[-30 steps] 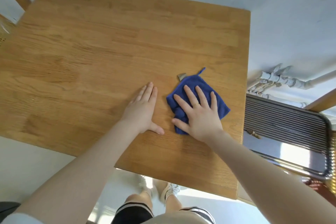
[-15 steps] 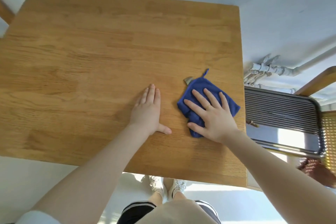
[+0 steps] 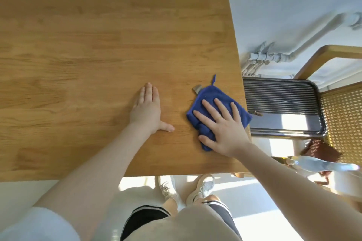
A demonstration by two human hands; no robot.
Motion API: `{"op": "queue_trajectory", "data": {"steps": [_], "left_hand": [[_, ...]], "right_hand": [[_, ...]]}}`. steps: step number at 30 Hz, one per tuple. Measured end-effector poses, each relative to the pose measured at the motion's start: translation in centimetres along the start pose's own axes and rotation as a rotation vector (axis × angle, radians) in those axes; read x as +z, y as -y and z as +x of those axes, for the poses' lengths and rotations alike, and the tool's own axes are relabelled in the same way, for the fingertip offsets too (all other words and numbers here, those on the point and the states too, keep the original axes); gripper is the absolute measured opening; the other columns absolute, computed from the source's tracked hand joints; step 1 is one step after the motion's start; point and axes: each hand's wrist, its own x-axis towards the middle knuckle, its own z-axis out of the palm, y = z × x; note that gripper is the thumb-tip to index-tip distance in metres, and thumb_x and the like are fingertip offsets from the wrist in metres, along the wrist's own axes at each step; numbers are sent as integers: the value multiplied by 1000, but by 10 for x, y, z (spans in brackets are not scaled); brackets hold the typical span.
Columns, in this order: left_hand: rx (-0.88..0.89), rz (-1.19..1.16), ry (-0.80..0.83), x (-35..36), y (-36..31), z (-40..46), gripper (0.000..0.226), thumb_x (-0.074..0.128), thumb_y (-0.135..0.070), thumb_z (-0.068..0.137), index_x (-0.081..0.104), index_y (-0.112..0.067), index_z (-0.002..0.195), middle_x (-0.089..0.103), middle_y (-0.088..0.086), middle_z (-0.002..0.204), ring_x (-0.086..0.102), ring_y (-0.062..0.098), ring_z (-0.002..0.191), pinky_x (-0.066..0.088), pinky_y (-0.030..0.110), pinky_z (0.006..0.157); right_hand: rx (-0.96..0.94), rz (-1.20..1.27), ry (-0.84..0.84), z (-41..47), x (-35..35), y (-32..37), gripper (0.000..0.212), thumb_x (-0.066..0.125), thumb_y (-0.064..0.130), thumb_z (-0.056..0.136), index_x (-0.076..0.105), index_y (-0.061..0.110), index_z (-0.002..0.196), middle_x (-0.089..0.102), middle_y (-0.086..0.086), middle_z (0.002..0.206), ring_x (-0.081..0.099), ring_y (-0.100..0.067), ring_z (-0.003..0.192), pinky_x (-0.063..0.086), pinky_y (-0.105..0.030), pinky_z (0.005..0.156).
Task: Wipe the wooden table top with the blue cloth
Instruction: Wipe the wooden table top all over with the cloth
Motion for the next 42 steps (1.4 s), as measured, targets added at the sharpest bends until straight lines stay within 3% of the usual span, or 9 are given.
{"op": "queue_trajectory", "data": {"steps": [3,7,10,19,25,32,35,37,42], "left_hand": [[-12,27,7,-1,-2,1,137,75,-61,58,-16,-6,146,-23,10,154,-14,24,144,2,37,117],[-29,56,-27,6,1,2,137,71,-66,58,-17,-9,146,-24,8,154,-15,23,144,-5,36,116],[-77,65,-62,8,0,-4,138,71,-68,56,-17,-11,147,-25,9,154,-16,24,144,-5,38,116],[-173,0,-215,20,-13,-29,118,66,-62,70,-8,-12,149,-15,9,157,-8,25,145,2,39,117],[-117,-142,-281,60,-11,-73,94,53,-60,82,4,-16,150,-7,5,158,-4,22,146,7,40,116],[-169,-199,-324,94,9,-103,88,53,-61,81,17,-18,149,0,6,159,1,24,145,4,41,117],[-253,-174,-331,96,15,-103,94,47,-70,78,10,-22,150,-9,9,158,-7,25,145,-4,40,116],[-294,-145,-326,94,21,-105,96,43,-73,77,4,-24,150,-12,10,157,-10,26,145,-6,40,115],[-305,-190,-144,87,38,-111,94,46,-71,77,1,-32,150,-13,2,158,-7,25,145,10,45,118]], "right_hand": [[-110,-31,24,1,1,-28,65,38,64,80,28,42,141,27,3,153,23,-30,141,8,-57,111],[193,-5,10,30,-4,-50,70,21,68,79,19,43,144,17,4,157,10,-29,144,3,-57,112],[244,-30,-15,17,-3,-34,70,16,66,82,20,37,146,16,-1,157,10,-31,144,2,-56,112],[-143,-60,5,-52,13,8,76,33,73,76,34,33,140,32,-6,151,30,-39,136,15,-63,107],[83,2,-11,-28,6,2,72,24,69,79,27,37,144,22,-2,155,16,-34,142,4,-60,110],[-92,-55,35,-70,21,49,69,23,68,84,36,31,140,35,-7,149,33,-40,135,19,-67,104],[-145,10,25,-32,13,33,66,16,68,85,28,38,143,24,-1,155,19,-33,142,5,-60,110],[-14,54,46,-2,6,24,63,17,67,88,17,41,145,10,3,158,5,-28,145,-3,-56,111],[79,44,5,-24,14,49,66,17,67,87,13,38,146,10,-1,158,2,-33,144,-3,-60,109]]}}
